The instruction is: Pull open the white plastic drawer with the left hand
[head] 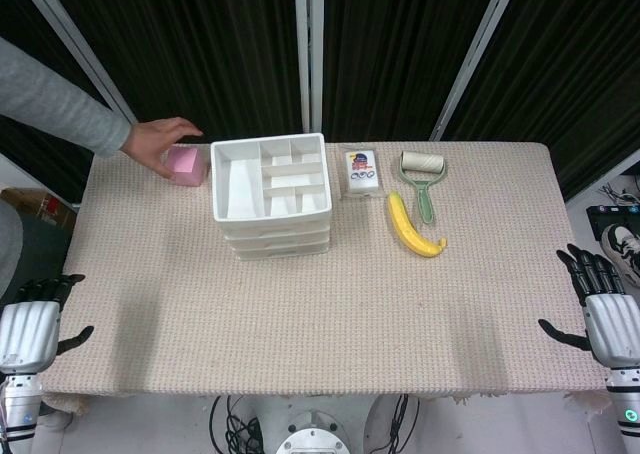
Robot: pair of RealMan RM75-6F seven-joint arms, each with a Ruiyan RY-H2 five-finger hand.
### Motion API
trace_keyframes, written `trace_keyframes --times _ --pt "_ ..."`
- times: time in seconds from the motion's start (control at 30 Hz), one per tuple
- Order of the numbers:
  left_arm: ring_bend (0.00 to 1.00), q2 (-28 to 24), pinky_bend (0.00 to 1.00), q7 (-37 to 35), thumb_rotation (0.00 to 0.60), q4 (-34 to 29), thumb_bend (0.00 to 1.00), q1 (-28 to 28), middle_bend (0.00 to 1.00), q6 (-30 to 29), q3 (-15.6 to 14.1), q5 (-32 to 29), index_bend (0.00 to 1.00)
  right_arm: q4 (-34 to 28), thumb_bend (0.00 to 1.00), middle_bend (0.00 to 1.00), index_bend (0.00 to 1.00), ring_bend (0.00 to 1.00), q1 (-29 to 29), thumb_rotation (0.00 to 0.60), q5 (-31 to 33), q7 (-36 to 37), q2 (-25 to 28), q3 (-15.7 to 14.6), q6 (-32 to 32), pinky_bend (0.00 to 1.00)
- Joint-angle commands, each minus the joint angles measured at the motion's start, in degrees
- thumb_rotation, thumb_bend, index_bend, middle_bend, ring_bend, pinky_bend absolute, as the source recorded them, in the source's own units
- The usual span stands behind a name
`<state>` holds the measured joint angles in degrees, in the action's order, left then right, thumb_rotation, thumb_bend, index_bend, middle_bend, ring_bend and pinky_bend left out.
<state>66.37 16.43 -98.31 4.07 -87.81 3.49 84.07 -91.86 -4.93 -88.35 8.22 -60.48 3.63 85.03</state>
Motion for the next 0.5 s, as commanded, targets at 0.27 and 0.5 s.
trace_keyframes --times 0.27,0.5 --pt "0.29 -0.12 0.25 5.85 0.6 0.64 0.04 0.76 0.3 1.7 -0.64 -0.58 0.26 -1.28 0.05 0.01 0.0 0.0 -1.46 0.6 0.17 -1.75 0.29 0.6 -1.44 0.0" --pt "0.29 0.65 0.26 6.32 0.6 -0.93 0.04 1.77 0.3 2.06 -0.8 1.41 0.26 -0.94 0.05 0.01 0.0 0.0 -1.15 0.6 -0.98 -0.55 0.73 0.44 -0.06 0.0"
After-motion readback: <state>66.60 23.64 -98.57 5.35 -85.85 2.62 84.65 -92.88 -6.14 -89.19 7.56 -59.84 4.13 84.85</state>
